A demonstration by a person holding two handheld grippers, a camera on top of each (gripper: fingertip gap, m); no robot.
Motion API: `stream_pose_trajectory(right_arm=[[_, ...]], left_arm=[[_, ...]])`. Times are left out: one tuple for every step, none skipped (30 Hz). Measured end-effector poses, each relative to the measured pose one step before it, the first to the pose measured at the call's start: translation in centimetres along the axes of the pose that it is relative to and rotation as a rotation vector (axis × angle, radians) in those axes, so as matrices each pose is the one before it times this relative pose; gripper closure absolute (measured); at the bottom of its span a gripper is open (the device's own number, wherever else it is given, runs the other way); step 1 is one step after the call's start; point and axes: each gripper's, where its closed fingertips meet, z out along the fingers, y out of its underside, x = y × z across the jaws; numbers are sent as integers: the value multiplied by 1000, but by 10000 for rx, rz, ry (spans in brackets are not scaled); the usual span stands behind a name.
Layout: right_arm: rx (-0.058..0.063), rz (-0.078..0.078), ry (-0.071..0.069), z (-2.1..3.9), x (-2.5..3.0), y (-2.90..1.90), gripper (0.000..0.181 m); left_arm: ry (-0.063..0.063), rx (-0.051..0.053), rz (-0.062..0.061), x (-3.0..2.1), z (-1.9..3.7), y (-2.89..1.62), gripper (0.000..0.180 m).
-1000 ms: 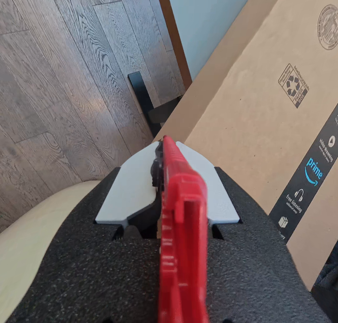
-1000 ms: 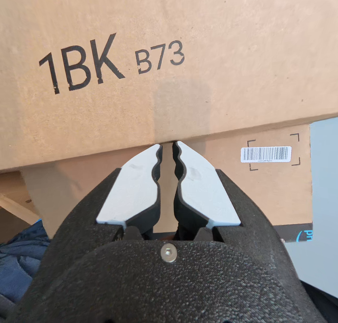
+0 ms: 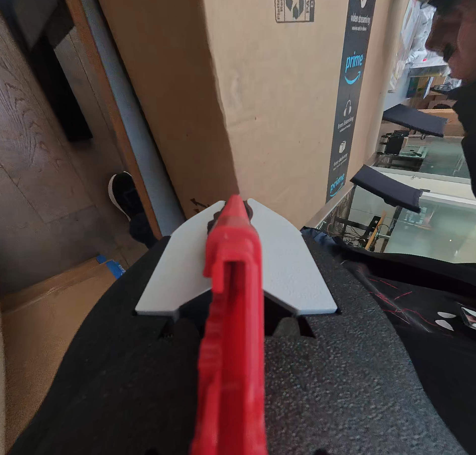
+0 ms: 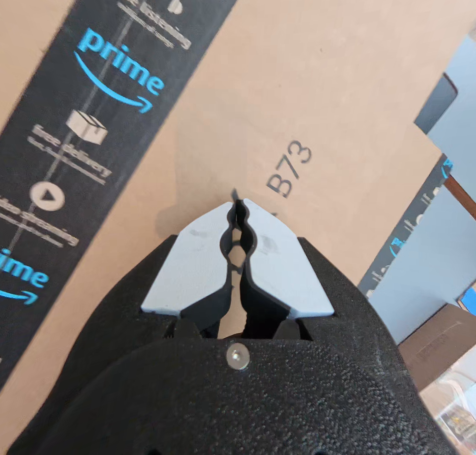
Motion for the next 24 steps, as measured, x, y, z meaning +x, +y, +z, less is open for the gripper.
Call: stream_pose_trajectory(right_arm=[[65,-50,-212,-9,-737,-196,181],[62,25,-137,-138,-624,106,181],[91,52,22,-322,-381,347,180],[132,145,17,-530,-346,523,179],[156,241,64,-716,-178,692,175],[185,278,255,-920,235,844,170],[214,331,471,-1065,798,941,165],[197,404,619,-1088,1393,969,161],[168,495,642,-909,1851,883,161],[37,576,510,-503,2028,746,159],[-169,547,310,21,1919,601,157],[-348,349,142,491,1665,413,156],[-502,81,210,816,1640,307,154],[-483,-164,412,1011,1762,120,154],[-345,-289,432,1097,1582,-91,154],[-298,-265,120,1099,919,-133,156],[-319,-262,-495,1058,-219,-53,159],[-417,-273,-1100,897,-1334,159,161],[-474,-180,-1214,704,-1720,294,180],[-291,-139,-315,457,-540,135,181],[-63,-326,78,147,-39,-12,181],[45,-268,-127,0,-278,-62,181],[105,-40,-320,-47,-448,-99,181],[116,101,-383,-41,-486,-103,181]], left_arm=[[2,-29,35,629,959,730,168],[63,19,-10,554,786,683,169],[125,60,-50,497,637,622,169],[162,128,-85,430,459,531,169],[192,227,-113,328,256,344,169],[151,374,-179,172,-4,32,169],[-28,452,-199,-171,-264,-225,169],[-240,524,-186,-540,-450,-489,169],[-318,551,-157,-707,-491,-678,169],[-277,509,-139,-651,-353,-778,169],[-273,396,-61,-584,-134,-740,169],[-291,203,91,-456,122,-578,169],[-339,-58,246,-377,378,-277,169],[-420,-258,408,-360,536,-29,169],[-378,-315,510,-200,595,81,169],[-135,-242,453,218,603,49,169],[272,-168,291,809,566,36,169],[712,-92,155,1480,507,47,169],[119,-37,-7,681,351,72,168],[-54,-142,190,279,102,324,168],[-27,-122,117,220,-7,419,168],[37,-112,9,187,-54,547,169],[105,-130,-53,174,-86,748,169],[215,-107,-125,250,-69,886,169]])
